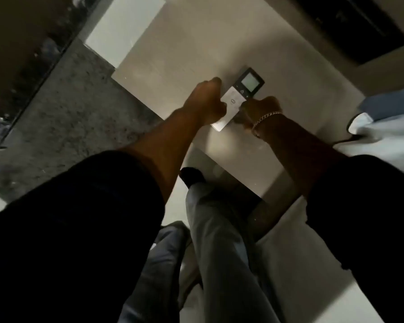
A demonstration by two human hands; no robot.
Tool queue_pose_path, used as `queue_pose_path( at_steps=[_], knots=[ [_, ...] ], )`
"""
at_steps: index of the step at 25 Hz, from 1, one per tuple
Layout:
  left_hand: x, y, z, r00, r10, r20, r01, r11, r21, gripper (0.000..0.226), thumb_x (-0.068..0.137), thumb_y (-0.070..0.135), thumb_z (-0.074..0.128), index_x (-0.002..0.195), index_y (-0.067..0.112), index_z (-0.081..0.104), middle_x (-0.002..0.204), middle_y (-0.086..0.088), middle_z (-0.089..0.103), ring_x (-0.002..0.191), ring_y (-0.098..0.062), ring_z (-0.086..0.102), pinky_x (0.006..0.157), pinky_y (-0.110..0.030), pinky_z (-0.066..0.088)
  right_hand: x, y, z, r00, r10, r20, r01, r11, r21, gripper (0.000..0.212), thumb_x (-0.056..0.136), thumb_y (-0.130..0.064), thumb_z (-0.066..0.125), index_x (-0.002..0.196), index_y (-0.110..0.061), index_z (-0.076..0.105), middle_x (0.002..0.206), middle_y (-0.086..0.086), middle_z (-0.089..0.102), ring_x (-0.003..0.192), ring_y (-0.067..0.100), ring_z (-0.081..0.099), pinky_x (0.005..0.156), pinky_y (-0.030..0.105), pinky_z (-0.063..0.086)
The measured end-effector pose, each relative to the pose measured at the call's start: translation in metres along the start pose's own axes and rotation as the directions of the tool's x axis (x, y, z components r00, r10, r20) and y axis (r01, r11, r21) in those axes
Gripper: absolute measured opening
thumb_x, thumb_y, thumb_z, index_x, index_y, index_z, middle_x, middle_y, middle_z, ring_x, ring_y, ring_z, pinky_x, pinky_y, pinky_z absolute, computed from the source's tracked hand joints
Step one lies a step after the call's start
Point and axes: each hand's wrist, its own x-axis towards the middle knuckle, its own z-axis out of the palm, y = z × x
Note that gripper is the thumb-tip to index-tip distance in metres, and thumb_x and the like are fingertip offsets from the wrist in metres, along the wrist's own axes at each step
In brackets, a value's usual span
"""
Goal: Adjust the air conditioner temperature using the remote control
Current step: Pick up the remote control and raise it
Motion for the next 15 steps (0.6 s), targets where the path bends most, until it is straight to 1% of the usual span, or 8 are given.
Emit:
queue_pose_path(
  at_steps=[1,2,4,6,8,10,13,15],
  knots=[
    [0.002,0.004,0.006,0.999,-0.005,0.04,0.004,1.0,0.008,0.042,0.084,0.013,0.061,0.125,0.005,0.055,0.128,-0.014,0.062,0.117,-0.03,0.058,0.084,-0.027,0.045,0.002,0.002,0.004,0.999,0.034,0.008,-0.035,0.997,0.075,0.043,0.072,-0.02,0.067,0.11,-0.003,0.058,0.112,0.019,0.067,0.098,0.034,0.067,0.085,0.046,0.057],
    [0.006,0.004,0.011,1.0,-0.005,0.02,0.005,1.0,-0.001,0.037,0.084,0.011,0.06,0.121,0.006,0.059,0.125,-0.012,0.064,0.114,-0.028,0.06,0.08,-0.023,0.042,0.004,0.003,0.007,0.999,0.044,-0.01,-0.043,0.993,0.107,0.041,0.072,-0.02,0.067,0.108,-0.004,0.058,0.111,0.018,0.067,0.097,0.034,0.067,0.083,0.046,0.058],
    [0.006,0.008,0.02,0.996,-0.088,-0.015,0.086,0.993,-0.082,0.031,0.082,0.007,0.058,0.112,0.006,0.067,0.117,-0.011,0.069,0.108,-0.026,0.064,0.075,-0.02,0.043,0.009,0.006,0.015,0.999,0.023,-0.036,-0.018,0.991,0.134,0.031,0.074,-0.021,0.067,0.1,-0.006,0.059,0.11,0.016,0.068,0.098,0.033,0.066,0.083,0.044,0.057],
    [0.006,0.007,0.014,0.976,-0.219,-0.002,0.213,0.949,-0.234,0.031,0.08,0.002,0.056,0.108,0.003,0.07,0.114,-0.013,0.071,0.105,-0.027,0.067,0.076,-0.022,0.048,0.009,0.0,0.021,1.0,-0.028,0.007,0.028,0.999,-0.018,0.03,0.081,-0.026,0.06,0.105,-0.007,0.062,0.114,0.016,0.066,0.104,0.032,0.064,0.088,0.042,0.054],
    [0.002,0.002,0.004,0.94,-0.341,-0.007,0.311,0.863,-0.399,0.033,0.081,0.0,0.056,0.111,0.002,0.07,0.117,-0.016,0.071,0.107,-0.03,0.067,0.085,-0.029,0.055,0.006,-0.012,0.022,0.991,-0.108,0.08,0.119,0.979,-0.163,0.036,0.086,-0.028,0.054,0.11,-0.002,0.063,0.116,0.019,0.066,0.106,0.035,0.062,0.091,0.043,0.052],
    [-0.011,-0.005,-0.011,0.897,-0.442,0.005,0.374,0.753,-0.542,0.031,0.082,-0.001,0.056,0.109,0.0,0.07,0.115,-0.019,0.07,0.106,-0.034,0.067,0.088,-0.039,0.058,-0.003,-0.026,0.024,0.975,-0.166,0.146,0.192,0.964,-0.185,0.034,0.086,-0.025,0.054,0.108,-0.001,0.065,0.114,0.022,0.067,0.105,0.037,0.063,0.092,0.047,0.052],
    [-0.038,-0.013,-0.048,0.879,-0.477,-0.004,0.336,0.625,-0.704,0.031,0.082,-0.006,0.054,0.108,0.0,0.069,0.114,-0.019,0.07,0.104,-0.034,0.067,0.089,-0.044,0.058,-0.038,-0.059,0.029,0.956,-0.25,0.153,0.258,0.966,-0.033,0.021,0.083,-0.016,0.059,0.097,-0.004,0.069,0.108,0.022,0.069,0.096,0.036,0.066,0.084,0.046,0.056],
    [-0.065,-0.02,-0.089,0.863,-0.498,-0.089,0.238,0.555,-0.797,0.036,0.08,-0.01,0.051,0.109,0.002,0.069,0.111,-0.015,0.072,0.097,-0.029,0.069,0.084,-0.037,0.06,-0.082,-0.089,0.035,0.925,-0.318,0.208,0.294,0.946,0.14,0.006,0.081,-0.011,0.064,0.084,-0.008,0.068,0.106,0.022,0.069,0.09,0.036,0.067,0.077,0.047,0.058]
  ],
)
